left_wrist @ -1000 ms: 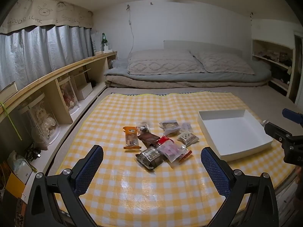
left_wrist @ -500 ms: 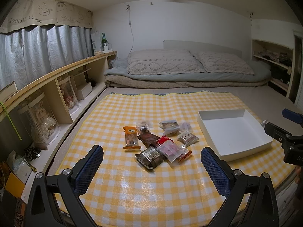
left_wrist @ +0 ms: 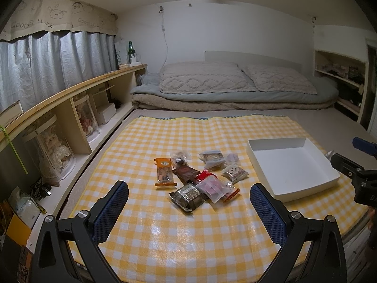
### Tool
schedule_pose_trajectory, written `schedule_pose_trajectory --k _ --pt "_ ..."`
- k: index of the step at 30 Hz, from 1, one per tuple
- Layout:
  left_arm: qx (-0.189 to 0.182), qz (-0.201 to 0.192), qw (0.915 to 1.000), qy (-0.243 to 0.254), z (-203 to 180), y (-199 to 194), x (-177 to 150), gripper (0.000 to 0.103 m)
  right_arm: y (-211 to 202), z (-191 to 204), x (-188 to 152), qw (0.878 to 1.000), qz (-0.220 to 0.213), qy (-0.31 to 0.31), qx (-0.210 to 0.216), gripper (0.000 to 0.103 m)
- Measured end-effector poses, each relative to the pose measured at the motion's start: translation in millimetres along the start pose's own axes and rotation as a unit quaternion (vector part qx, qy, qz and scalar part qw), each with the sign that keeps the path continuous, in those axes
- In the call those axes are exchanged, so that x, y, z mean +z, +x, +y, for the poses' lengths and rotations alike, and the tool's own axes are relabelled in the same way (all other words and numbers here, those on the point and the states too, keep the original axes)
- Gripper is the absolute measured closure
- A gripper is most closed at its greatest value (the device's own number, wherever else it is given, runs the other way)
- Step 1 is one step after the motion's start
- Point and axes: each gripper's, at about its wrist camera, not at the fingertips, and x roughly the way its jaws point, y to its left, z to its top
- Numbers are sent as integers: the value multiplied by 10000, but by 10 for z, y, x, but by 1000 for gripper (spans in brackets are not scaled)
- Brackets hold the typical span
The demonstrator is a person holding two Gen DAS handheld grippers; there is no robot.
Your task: Organize snacks
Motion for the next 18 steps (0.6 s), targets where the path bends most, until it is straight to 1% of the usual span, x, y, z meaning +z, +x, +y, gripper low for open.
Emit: schedule_pose_trajectory --k 18 --pt "-9 -4 10000 -11 6 -5 -1 0 5 -4 -2 10000 9 13 -12 0"
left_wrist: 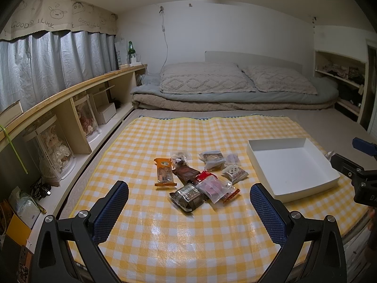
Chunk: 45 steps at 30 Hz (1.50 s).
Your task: Organize snacks
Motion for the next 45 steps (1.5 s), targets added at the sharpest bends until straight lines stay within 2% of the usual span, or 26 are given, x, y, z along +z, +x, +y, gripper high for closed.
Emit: schedule_pose_trajectory --k 32,39,45 --pt "-14 -20 10000 -10 3 4 8 0 -5 -13 0 10000 -7 17 2 0" --pt "-14 -172 9999 -12 -37 -8 170 0 -5 -64 54 9999 -61 85 89 0" --pt "41 -345 9994 1 -9 41 427 0 30 -42 251 9996 -154 62 248 0"
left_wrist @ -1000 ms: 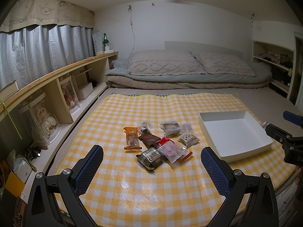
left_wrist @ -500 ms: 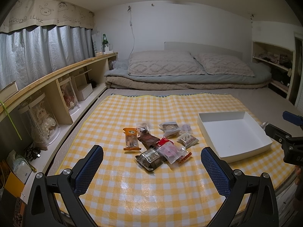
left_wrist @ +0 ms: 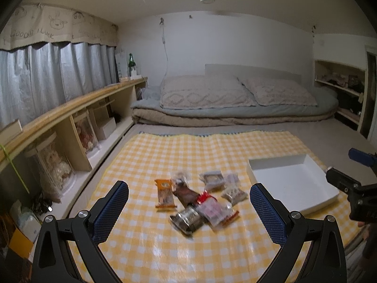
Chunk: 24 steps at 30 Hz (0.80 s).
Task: Organize snacks
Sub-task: 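Grasp the silver-wrapped cake with the left tool while the right tool grasps the pink candy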
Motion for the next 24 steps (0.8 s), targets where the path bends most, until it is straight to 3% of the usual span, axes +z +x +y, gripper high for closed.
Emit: schedule_pose_trajectory --k 4,11,16,19,24 --pt "-1 23 10000 54 -13 140 158 0 62 48 158 9999 -57 -111 -23 0" --pt "1 80 10000 56 127 594 467 0 365 84 414 9991 107 -62 407 0" --pt "-276 329 9991 35 312 1051 459 3 720 120 556 9981 55 -161 589 0" --pt "-412 504 9975 268 422 1366 423 15 1004 154 544 9967 211 -206 758 0" --pt "-641 714 9942 487 583 1863 307 16 1542 221 377 9910 750 -168 1099 0"
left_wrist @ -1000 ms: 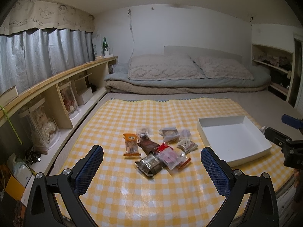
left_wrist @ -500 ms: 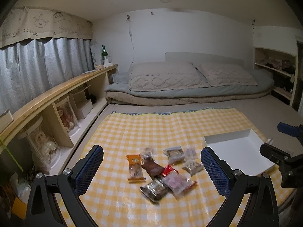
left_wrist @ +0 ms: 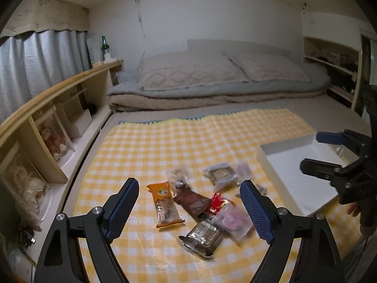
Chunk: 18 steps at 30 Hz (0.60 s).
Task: Organize snacks
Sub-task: 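Grasp the silver-wrapped cake with the left tool while the right tool grasps the pink candy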
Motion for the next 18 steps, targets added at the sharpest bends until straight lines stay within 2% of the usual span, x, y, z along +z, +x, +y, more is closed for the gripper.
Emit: schedule_pose_trajectory --k 2,5,8,11,13,18 --pt "10 103 9999 26 73 147 -61 16 245 23 -40 9997 221 -19 43 0" --pt "61 296 9993 236 145 399 -151 8 543 128 -116 9984 493 -217 163 0" --pt "6 517 9978 410 156 640 -217 8 807 257 -255 9940 940 -363 418 0" --pt "-103 810 9947 624 156 880 -275 10 1061 406 -394 9874 1357 -524 627 0" --pt "-156 1050 9912 792 125 1043 -309 19 1167 494 -471 9838 1520 -655 690 2" --pt "-406 1422 9813 1234 8 1345 -360 28 1449 649 -667 9714 2070 -847 800 14"
